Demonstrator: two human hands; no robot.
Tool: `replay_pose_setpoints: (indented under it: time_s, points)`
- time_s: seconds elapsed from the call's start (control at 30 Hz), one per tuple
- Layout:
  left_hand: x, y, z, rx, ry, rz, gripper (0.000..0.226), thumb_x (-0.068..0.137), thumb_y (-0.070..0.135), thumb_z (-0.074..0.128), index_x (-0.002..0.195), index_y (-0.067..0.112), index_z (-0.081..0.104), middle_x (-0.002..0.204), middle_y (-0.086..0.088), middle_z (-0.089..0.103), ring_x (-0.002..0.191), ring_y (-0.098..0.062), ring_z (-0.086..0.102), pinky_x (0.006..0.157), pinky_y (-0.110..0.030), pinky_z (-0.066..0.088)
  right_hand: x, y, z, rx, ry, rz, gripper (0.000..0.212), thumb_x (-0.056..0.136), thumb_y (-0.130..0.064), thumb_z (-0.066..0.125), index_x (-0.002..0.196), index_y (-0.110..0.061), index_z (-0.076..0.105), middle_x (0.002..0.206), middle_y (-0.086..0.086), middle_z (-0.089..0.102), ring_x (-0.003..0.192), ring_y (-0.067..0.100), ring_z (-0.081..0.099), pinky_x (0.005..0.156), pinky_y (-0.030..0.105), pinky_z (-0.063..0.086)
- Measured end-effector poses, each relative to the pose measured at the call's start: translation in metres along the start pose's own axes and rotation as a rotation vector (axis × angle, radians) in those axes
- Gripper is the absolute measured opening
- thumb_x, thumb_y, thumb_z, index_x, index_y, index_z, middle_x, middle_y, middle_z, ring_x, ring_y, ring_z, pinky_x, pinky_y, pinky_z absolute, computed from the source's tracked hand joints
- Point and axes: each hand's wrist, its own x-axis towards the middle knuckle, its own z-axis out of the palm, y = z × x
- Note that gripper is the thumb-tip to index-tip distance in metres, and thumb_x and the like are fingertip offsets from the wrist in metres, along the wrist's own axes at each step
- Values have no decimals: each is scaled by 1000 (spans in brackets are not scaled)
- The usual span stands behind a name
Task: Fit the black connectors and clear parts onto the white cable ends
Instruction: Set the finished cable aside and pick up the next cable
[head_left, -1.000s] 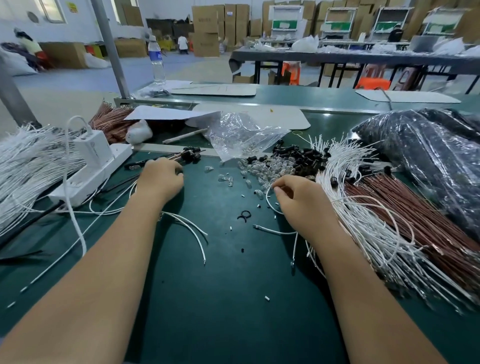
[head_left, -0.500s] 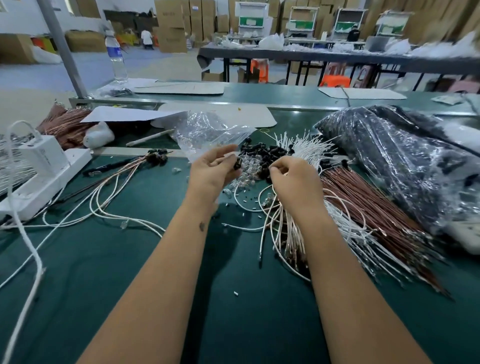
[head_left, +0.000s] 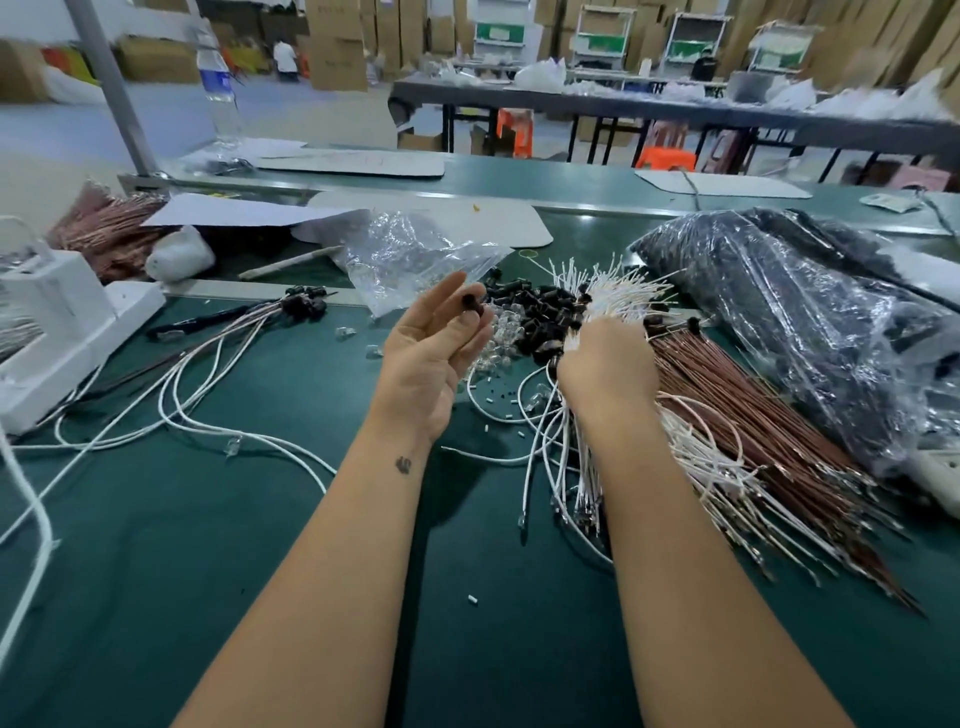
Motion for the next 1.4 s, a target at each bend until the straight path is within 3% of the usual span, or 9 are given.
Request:
replay_pose_setpoints:
  time_s: [0.4, 0.53, 0.67, 0.73, 0.9, 1.03, 1.13, 1.27, 1.4]
  points:
    - [4, -5, 7, 17, -57, -39, 30, 88, -14, 49, 108, 3, 64, 93, -9, 72, 84, -18, 69, 78, -23, 57, -2, 10, 4, -80, 44, 3, 31, 81, 7, 51, 60, -11, 37, 60, 3, 41, 50, 15, 35, 42, 23, 19]
    - [3, -4, 9, 28, 40, -72, 22, 85, -15, 52, 101, -5, 64, 88, -14, 70, 80, -20, 69, 73, -21, 58, -2, 12, 3, 10, 10, 29, 23, 84, 5, 50, 66, -6, 42, 66, 4, 46, 61, 24, 48, 43, 25, 23]
    - [1, -4, 13, 64, 132, -48, 15, 92, -6, 50, 100, 1, 61, 86, -10, 65, 77, -17, 64, 71, -21, 58, -6, 5, -4, 108, 138, -36, 9, 98, -12, 45, 100, -6, 51, 89, 3, 48, 82, 20, 44, 63, 27, 31]
    - [0, -5, 16, 249, 201, 48, 15, 100, 3, 42, 102, 10, 55, 90, -6, 63, 80, -14, 61, 76, -27, 57, -9, -3, -5, 229, 167, -123, 12, 101, -14, 41, 96, -7, 48, 78, -2, 49, 71, 16, 46, 58, 24, 30]
    - [-6, -11, 12, 867, 166, 530, 19, 99, 9, 34, 106, 16, 50, 110, -5, 57, 99, -24, 53, 91, -44, 45, -25, -23, 1, 433, -174, -299, 13, 99, -21, 48, 91, -15, 56, 73, -6, 57, 60, 6, 49, 54, 25, 34]
    - [-12, -14, 13, 1021, 48, 558, 18, 97, 13, 34, 104, 17, 50, 95, 0, 61, 94, -21, 57, 84, -38, 47, -30, -25, -4, 590, -217, -425, 17, 93, -19, 56, 97, -24, 72, 72, -20, 65, 64, -2, 56, 61, 24, 44]
    - [-11, -16, 5, 1239, 54, 532, 19, 101, 22, 33, 108, 16, 50, 72, 2, 56, 66, -19, 52, 57, -36, 37, -25, -22, -9, 573, -49, -411, 17, 94, -19, 57, 96, -24, 74, 82, -8, 69, 73, 10, 62, 65, 30, 49]
    - [-7, -14, -6, 1459, 174, 505, 18, 103, 21, 35, 110, 15, 51, 62, 10, 48, 55, -13, 45, 51, -33, 24, -11, -5, -14, 338, 195, -206, 18, 98, -23, 52, 98, -21, 71, 87, 1, 66, 72, 19, 56, 54, 24, 33]
    - [-8, -15, -5, 1559, 115, 466, 20, 102, 18, 37, 113, 13, 53, 68, 1, 53, 59, -23, 48, 53, -33, 28, -13, 2, -13, -17, 309, -206, 24, 95, -11, 51, 111, -16, 68, 109, 4, 66, 101, 24, 53, 85, 35, 38]
